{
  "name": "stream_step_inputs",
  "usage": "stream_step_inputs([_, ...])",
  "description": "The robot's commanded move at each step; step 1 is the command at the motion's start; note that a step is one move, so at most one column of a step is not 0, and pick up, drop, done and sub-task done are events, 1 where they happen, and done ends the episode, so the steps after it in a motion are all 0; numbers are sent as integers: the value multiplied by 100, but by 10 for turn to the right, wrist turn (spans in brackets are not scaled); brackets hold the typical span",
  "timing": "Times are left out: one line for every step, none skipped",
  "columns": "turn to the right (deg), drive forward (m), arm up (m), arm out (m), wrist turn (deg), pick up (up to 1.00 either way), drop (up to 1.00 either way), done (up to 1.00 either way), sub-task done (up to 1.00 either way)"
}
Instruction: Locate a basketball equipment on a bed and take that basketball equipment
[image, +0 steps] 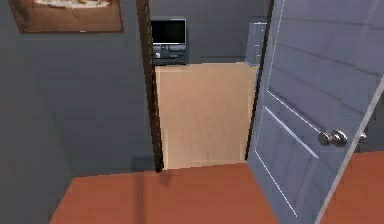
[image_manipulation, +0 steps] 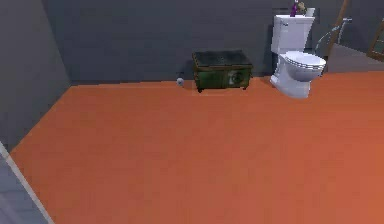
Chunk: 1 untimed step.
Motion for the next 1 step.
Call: stream_step_inputs([30,0,0,0,0,0,0,0,0])
